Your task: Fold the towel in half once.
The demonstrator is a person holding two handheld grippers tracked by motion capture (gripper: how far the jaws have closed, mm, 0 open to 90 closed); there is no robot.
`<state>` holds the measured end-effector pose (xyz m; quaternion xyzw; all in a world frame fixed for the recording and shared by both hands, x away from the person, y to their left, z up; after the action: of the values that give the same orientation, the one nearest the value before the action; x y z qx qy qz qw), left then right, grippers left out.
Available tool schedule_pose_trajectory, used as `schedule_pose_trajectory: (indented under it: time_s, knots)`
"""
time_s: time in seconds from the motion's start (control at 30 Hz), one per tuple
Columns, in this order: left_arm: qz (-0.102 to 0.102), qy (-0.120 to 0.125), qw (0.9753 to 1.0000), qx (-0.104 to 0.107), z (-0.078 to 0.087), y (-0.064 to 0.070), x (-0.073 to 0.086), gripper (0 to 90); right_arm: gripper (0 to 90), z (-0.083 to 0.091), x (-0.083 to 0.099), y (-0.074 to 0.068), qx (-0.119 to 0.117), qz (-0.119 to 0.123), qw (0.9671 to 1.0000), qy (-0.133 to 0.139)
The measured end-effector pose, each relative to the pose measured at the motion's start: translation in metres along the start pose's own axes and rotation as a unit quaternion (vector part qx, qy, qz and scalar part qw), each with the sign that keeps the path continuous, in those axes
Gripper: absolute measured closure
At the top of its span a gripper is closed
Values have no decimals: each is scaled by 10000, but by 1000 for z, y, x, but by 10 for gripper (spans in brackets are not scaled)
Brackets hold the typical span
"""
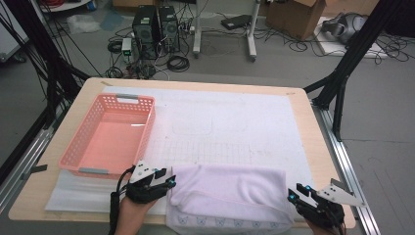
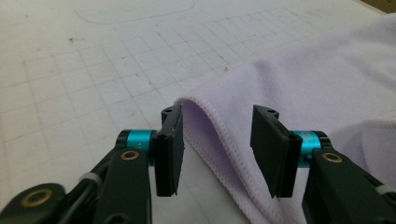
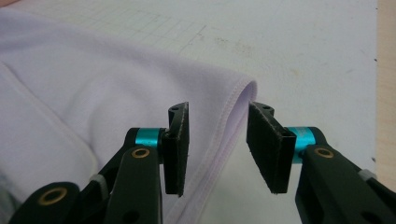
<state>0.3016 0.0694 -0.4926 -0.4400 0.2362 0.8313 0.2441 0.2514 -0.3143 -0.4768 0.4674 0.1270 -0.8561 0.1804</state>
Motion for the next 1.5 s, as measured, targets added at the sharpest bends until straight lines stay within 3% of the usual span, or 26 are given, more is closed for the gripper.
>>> schedule_pose_trajectory:
  time_s: [0.1, 0.2, 0.27, 0.4, 0.47, 0.6, 0.7, 0.83, 1.03, 1.1, 1.23, 1.4, 1.5]
  knots:
    - [-134, -246, 9996, -7, -13, 1, 2, 654, 585, -10, -4, 0, -36, 58, 10000, -39]
    - [-374, -409, 9982, -229, -23, -4, 4, 866, 585, -20, -8, 0, -55, 99, 9999, -83]
    - [-352, -321, 9978, -468, -24, -12, -2, 874, 585, -25, -10, 2, -50, 103, 9999, -102]
    - [-117, -296, 9976, -609, -24, -26, -5, 859, 585, -35, -12, 9, -25, 53, 9999, -147]
    - [-57, -241, 9970, -733, -24, -30, -5, 742, 585, -40, -13, 13, 25, 34, 9998, -182]
    - [125, -198, 9985, -503, -23, -30, -5, 519, 558, -48, -12, 20, 73, -24, 9996, -258]
    - [152, -206, 9991, -339, -24, -27, -4, 473, 516, -52, -9, 20, -29, -36, 9994, -339]
    - [311, -297, 9991, -49, -25, -25, -2, 455, 476, -60, 5, 17, -106, 38, 9968, -787]
    - [161, -464, 9986, 194, -27, -17, 1, 441, 521, -61, 6, 18, -47, 128, 9965, -820]
    - [129, -470, 9986, 229, -27, -15, 2, 471, 622, -60, 6, 17, -75, 93, 9965, -824]
    - [-115, -542, 9981, 258, -28, -10, 3, 632, 814, -60, 6, 11, -315, 80, 9958, -855]
    - [-131, -604, 9975, 348, -29, -5, 5, 813, 834, -61, 6, 8, -350, 181, 9955, -861]
    - [-65, -596, 9977, 323, -29, -4, 5, 832, 848, -60, 6, 8, -338, 116, 9959, -829]
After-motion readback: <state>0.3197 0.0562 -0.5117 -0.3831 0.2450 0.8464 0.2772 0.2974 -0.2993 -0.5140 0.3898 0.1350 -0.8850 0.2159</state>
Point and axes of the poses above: each handheld gripper's, and its own axes: z roughly backward along the jaws, x roughly out of its underside, y roughly to its right, the point moved 10 cm from there along -z, roughly forward along the jaws, and after that the axes turned 1 degree about x, right-handed, at the moved point
